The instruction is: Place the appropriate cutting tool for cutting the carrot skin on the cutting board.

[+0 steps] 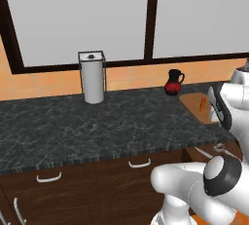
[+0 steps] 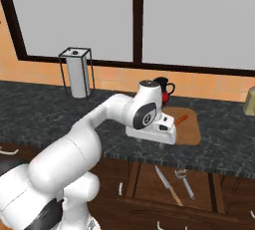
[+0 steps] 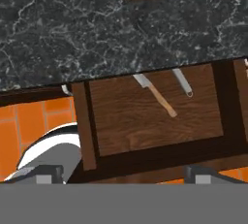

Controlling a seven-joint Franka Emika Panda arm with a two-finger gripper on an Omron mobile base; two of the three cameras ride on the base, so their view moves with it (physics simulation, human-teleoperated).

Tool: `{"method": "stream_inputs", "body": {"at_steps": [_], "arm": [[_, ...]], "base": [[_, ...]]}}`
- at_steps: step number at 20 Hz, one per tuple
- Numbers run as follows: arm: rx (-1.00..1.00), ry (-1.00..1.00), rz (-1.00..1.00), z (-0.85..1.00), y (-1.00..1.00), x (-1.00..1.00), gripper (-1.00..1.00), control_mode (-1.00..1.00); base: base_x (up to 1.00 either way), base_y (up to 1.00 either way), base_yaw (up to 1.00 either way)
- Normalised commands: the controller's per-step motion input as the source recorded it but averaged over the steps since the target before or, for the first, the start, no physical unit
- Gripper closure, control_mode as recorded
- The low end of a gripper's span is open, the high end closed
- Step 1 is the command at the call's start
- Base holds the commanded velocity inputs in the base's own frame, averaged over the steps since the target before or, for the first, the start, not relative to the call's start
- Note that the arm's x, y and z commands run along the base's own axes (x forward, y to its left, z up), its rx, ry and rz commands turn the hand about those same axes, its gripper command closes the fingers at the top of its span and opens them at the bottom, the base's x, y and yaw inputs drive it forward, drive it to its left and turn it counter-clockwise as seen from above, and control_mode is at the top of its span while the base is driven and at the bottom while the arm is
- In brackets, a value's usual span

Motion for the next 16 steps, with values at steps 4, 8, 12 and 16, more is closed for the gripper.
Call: {"method": "stream_inputs", "body": {"at_steps": [4, 8, 12, 16], "arm": [[0.04, 0.18, -0.02, -0.56, -0.87, 0.0, -1.0, -1.0], [0.08, 0.01, -0.01, -0.56, -0.5, -0.11, -1.0, -1.0], [0.12, 0.0, 0.0, -0.49, -0.26, -0.14, -1.0, -1.0], [0.09, 0.0, 0.0, -0.59, -0.06, -0.23, -1.0, -1.0]], "base": [[0.0, 0.0, 0.0], [0.0, 0.0, 0.0], [0.0, 0.0, 0.0], [0.0, 0.0, 0.0]]}}
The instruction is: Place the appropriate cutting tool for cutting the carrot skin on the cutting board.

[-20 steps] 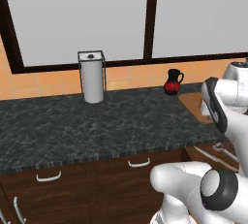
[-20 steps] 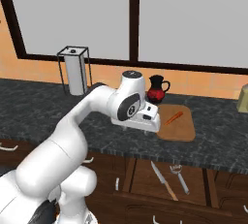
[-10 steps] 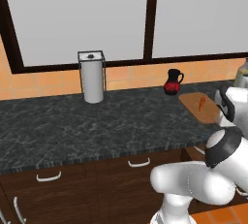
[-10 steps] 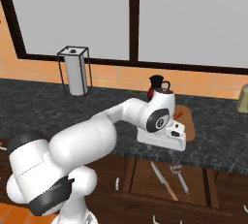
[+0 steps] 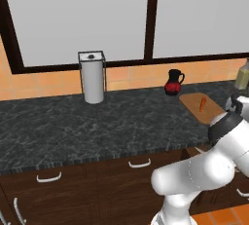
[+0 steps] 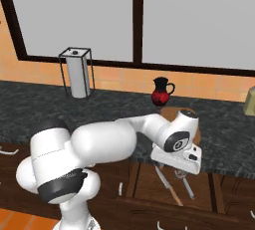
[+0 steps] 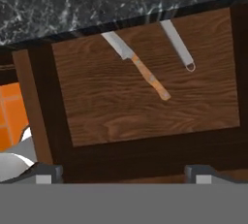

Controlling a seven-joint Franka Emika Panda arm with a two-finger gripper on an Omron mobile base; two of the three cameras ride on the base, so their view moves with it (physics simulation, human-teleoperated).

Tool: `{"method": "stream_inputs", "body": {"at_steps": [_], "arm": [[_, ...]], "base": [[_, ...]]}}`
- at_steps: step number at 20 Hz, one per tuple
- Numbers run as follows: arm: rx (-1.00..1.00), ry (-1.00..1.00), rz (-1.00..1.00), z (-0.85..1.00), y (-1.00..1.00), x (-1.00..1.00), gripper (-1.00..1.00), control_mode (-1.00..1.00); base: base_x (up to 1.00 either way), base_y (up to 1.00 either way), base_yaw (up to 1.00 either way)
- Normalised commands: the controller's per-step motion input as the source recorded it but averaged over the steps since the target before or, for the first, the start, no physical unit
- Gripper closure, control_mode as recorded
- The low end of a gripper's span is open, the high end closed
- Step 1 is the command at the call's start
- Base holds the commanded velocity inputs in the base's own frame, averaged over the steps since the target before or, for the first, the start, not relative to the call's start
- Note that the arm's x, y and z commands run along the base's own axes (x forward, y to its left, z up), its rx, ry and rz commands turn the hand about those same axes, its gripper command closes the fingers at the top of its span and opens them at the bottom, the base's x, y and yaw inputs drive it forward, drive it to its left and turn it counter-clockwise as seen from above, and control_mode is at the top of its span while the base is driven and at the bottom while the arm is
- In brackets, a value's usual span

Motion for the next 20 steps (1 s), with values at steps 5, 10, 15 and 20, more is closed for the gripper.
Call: {"method": "stream_inputs", "body": {"at_steps": [5, 10, 15, 20], "arm": [[0.01, 0.0, 0.0, -0.57, 0.0, -0.18, -1.0, -1.0], [0.0, 0.0, 0.01, -0.54, 0.0, -0.16, -1.0, -1.0], [0.0, -0.01, 0.04, -0.49, 0.0, -0.27, -1.0, -1.0], [0.0, -0.01, 0.06, -0.28, 0.0, -0.2, -1.0, -1.0]], "base": [[0.0, 0.0, 0.0], [0.0, 0.0, 0.0], [0.0, 0.0, 0.0], [0.0, 0.0, 0.0]]}}
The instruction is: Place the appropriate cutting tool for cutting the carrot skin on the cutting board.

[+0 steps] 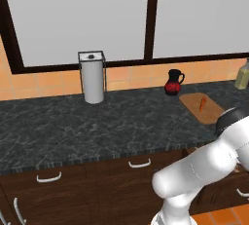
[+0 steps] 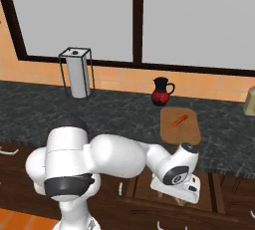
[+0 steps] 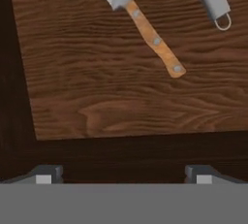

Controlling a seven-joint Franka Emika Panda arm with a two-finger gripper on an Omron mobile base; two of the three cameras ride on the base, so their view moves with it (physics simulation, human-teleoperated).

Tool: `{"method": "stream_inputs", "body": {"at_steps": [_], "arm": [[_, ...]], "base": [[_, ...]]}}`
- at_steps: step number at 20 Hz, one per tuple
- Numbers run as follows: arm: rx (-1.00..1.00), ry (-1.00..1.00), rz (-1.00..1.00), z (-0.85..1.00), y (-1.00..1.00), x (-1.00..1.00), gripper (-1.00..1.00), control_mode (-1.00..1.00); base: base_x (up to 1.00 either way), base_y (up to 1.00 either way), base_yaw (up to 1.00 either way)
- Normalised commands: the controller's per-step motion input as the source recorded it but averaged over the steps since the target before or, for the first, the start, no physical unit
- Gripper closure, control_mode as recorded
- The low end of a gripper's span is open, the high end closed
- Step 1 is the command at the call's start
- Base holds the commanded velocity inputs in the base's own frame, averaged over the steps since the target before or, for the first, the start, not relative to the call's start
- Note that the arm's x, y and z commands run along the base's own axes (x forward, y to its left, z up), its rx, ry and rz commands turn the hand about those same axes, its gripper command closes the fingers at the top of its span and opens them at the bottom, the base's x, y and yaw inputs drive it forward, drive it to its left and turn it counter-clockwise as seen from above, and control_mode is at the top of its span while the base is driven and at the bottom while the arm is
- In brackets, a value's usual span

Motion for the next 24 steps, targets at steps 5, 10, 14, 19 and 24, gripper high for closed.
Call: {"method": "stream_inputs", "body": {"at_steps": [5, 10, 14, 19, 24], "arm": [[0.0, 0.0, 0.06, -0.18, 0.0, -0.23, -1.0, -1.0], [0.0, 0.0, 0.07, -0.05, 0.0, -0.38, -1.0, -1.0], [0.0, 0.02, 0.05, 0.0, 0.0, -0.43, -1.0, -1.0], [0.0, 0.11, 0.02, -0.19, 0.01, -0.69, -1.0, -1.0], [0.0, 0.04, 0.02, -0.11, 0.01, -0.49, -1.0, -1.0]], "base": [[0.0, 0.0, 0.0], [0.0, 0.0, 0.0], [0.0, 0.0, 0.0], [0.0, 0.0, 0.0], [0.0, 0.0, 0.0]]}}
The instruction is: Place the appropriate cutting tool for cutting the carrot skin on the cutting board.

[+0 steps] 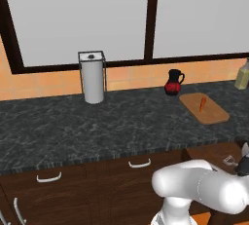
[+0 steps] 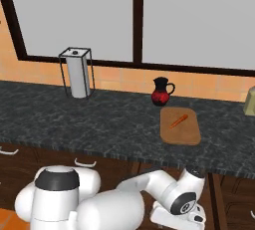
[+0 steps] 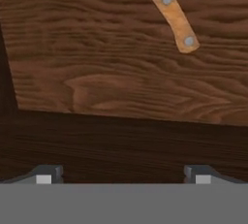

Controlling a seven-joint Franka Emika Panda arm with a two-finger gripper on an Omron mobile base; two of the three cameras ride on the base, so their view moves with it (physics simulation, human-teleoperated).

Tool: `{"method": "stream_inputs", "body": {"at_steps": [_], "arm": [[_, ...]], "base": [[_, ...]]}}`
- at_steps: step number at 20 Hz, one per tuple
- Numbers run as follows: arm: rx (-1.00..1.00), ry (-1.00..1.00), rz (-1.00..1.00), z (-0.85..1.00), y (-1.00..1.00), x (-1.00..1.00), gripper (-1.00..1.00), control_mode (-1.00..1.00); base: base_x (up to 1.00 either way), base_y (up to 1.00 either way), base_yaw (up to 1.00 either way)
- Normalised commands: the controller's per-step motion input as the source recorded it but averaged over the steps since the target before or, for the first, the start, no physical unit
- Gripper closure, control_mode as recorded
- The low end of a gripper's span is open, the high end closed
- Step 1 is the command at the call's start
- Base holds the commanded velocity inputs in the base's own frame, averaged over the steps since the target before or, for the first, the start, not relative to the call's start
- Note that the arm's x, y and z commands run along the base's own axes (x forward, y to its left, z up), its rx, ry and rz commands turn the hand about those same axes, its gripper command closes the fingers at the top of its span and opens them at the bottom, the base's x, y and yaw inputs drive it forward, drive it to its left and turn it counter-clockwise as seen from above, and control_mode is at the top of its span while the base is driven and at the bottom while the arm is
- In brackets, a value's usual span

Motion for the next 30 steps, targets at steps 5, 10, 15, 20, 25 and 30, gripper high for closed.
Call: {"method": "stream_inputs", "body": {"at_steps": [5, 10, 15, 20, 25, 30], "arm": [[0.0, 0.0, 0.0, 0.48, 0.0, 0.07, -1.0, -1.0], [0.0, 0.05, 0.01, 0.47, 0.31, 0.32, -1.0, -1.0], [0.0, 0.0, 0.08, 0.0, 0.07, 0.52, -1.0, -1.0], [0.0, 0.0, 0.13, 0.0, -0.28, 0.23, -1.0, -1.0], [0.0, -0.03, 0.06, -0.17, -0.16, 0.29, -1.0, -1.0], [0.01, -0.04, 0.0, -0.16, -0.38, 0.52, -1.0, -1.0]], "base": [[0.0, 0.0, 0.0], [0.0, 0.0, 0.0], [0.0, 0.0, 0.0], [0.0, 0.0, 0.0], [0.0, 0.0, 0.0], [0.0, 0.0, 0.0]]}}
